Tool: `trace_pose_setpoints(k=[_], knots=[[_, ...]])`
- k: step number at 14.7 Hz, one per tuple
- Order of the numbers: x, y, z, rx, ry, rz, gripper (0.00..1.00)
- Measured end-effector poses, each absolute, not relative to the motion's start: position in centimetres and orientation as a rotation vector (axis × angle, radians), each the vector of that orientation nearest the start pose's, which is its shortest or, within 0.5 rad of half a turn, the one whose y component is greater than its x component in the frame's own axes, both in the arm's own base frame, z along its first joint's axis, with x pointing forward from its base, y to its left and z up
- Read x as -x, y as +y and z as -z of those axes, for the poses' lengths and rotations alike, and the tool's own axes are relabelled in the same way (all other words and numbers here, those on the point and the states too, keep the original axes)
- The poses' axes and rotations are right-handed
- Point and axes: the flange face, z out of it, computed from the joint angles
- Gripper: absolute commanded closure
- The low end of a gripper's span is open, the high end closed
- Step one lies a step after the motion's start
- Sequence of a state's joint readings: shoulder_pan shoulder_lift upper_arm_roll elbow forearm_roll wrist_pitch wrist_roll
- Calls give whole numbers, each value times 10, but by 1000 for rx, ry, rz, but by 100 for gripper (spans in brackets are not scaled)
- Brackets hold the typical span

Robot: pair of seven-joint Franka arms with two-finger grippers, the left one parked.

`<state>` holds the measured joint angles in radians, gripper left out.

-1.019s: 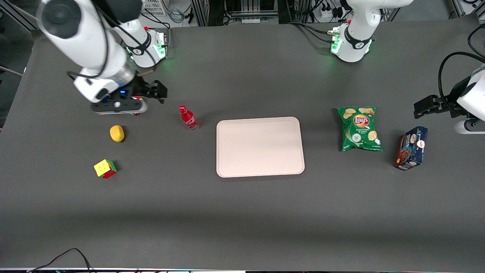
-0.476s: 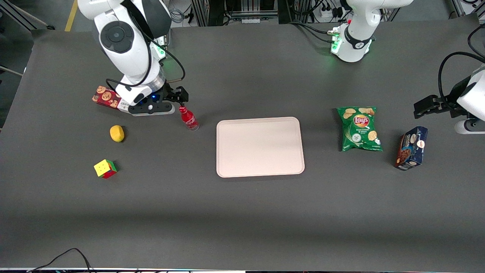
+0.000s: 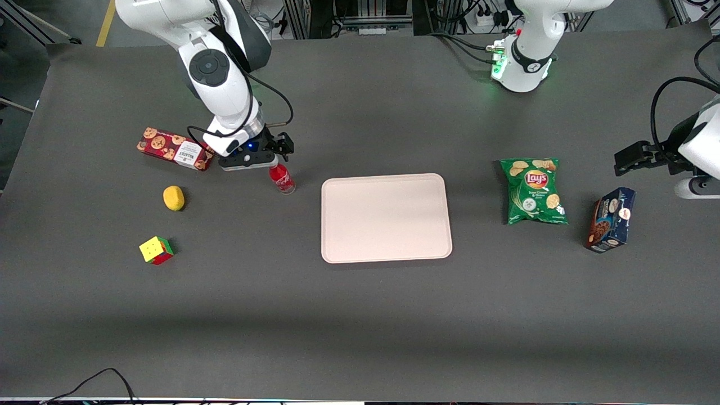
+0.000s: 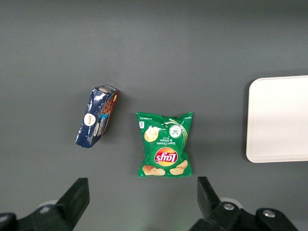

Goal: Place coke bottle on tray
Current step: 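Lower the right gripper around the bottle and close on it, then lift the red bottle upward with the right gripper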

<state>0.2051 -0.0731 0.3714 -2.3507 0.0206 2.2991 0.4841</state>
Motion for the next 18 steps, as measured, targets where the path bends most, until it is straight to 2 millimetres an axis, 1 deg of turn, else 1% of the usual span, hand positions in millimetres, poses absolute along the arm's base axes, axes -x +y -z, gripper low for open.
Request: trace_pose_setpoints(k=[2,3,4,8,10,11,12,14,15,17,18], knots=[[-405,266,-341,3138,-130,39,0],[-402,264,-336,3140,-130,36,0],[-400,263,-333,3142,-130,30,0],[-399,263,-328,3141,-129,26,5],[-400,263,-324,3137,-129,26,10],[-400,263,-323,3135,-129,26,14],[-400,263,-321,3133,-129,26,21],[-400,263,-318,3133,-129,19,45],[-400,263,-317,3133,-129,18,54],[-400,263,-317,3132,-129,18,66],[-401,263,-317,3132,-128,18,74]])
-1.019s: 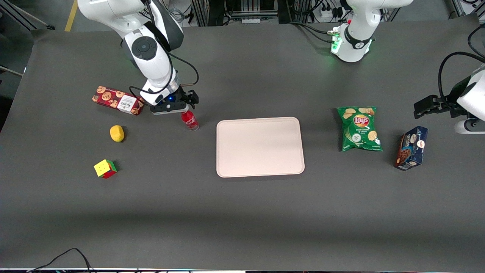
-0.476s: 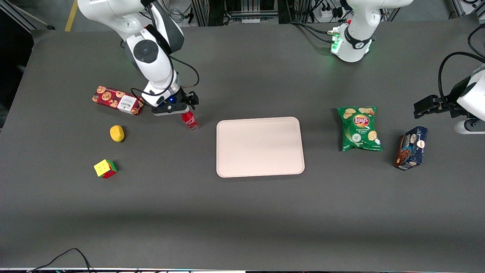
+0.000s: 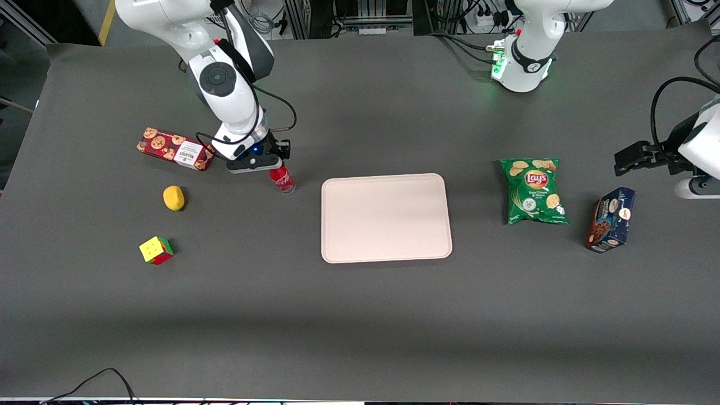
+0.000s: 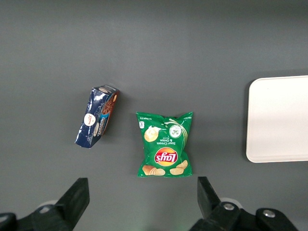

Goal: Place coke bottle on tray
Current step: 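Lift the red bottle upward with the right gripper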

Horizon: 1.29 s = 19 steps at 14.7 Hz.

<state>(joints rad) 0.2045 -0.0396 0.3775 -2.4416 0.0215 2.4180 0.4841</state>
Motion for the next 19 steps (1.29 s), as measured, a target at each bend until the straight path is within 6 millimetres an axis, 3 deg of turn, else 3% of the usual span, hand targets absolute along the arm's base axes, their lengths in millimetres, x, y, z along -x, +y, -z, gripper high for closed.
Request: trace_pose_setpoints(k=[2,6,8,10,15,19], knots=[[-401,263,-317,3132,-127,19,100],[-403,263,-320,3130,-121,26,100],[-409,264,-338,3145,-113,2,100],[-420,269,-383,3171,-102,-44,100],[-438,289,-529,3162,-84,-28,100],[-449,302,-599,3104,-44,50,100]])
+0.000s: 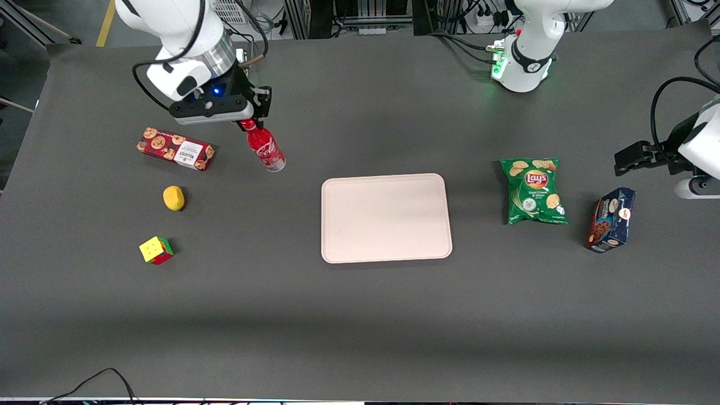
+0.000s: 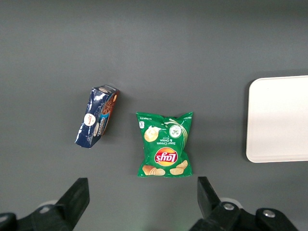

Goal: Place coke bottle on tray
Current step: 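Lift the red bottle upward with the right gripper, then carry the bottle over the white tray and lower it onto it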

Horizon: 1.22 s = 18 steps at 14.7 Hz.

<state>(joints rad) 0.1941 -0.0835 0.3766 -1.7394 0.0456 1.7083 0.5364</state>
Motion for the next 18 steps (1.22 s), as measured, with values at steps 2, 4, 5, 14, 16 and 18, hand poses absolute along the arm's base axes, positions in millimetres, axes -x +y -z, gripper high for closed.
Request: trace_pose_setpoints(k=[2,4,5,14,16,18], knots=[[-466,319,-611,3067,19,44,100],[-489,349,-597,3033,43,-7,100],[-500,367,-580,3038,52,-37,100],[-547,458,-421,3074,107,-1,100],[-544,460,-388,3095,82,8,100],[-537,459,-357,3113,62,-15,100]])
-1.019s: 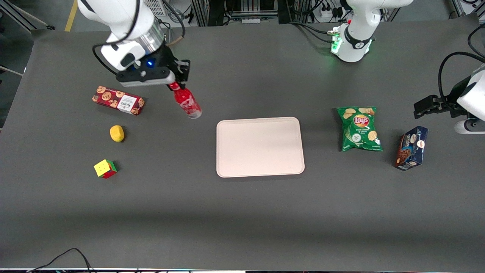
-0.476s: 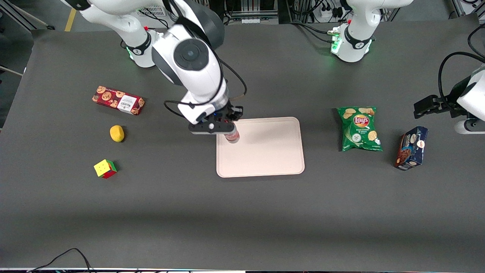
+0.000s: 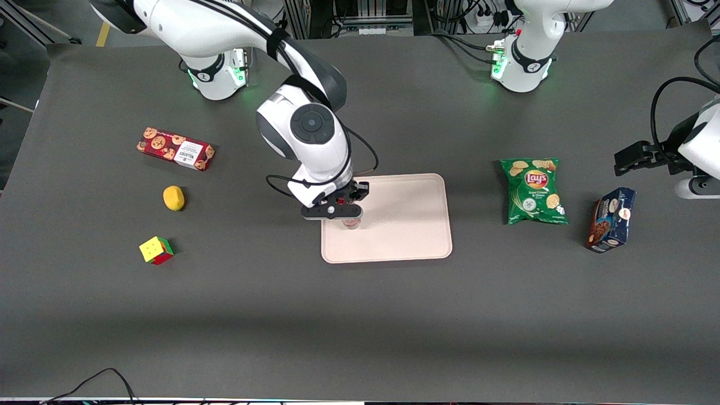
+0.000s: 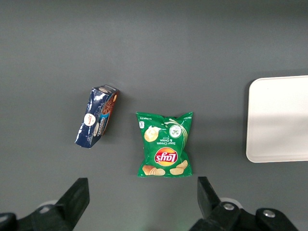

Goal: Place coke bottle on tray
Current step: 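Carry the bottle over the white tray and lower it onto it, then open the right gripper, release the bottle, and withdraw the arm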

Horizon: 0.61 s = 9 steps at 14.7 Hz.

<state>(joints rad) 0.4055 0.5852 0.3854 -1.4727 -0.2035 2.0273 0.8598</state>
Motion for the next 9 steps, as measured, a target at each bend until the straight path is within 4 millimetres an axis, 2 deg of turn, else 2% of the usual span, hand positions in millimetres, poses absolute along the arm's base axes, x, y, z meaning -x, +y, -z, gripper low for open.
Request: trace_pose_setpoints(k=[2,6,7,8,9], knots=[[-530,456,-338,3133,52,-47,100],[-528,448,-325,3172,35,-46,100],[-529,447,-324,3174,37,-47,77],[-530,446,-324,3174,39,-48,59],[-530,445,-324,3174,41,-47,31]])
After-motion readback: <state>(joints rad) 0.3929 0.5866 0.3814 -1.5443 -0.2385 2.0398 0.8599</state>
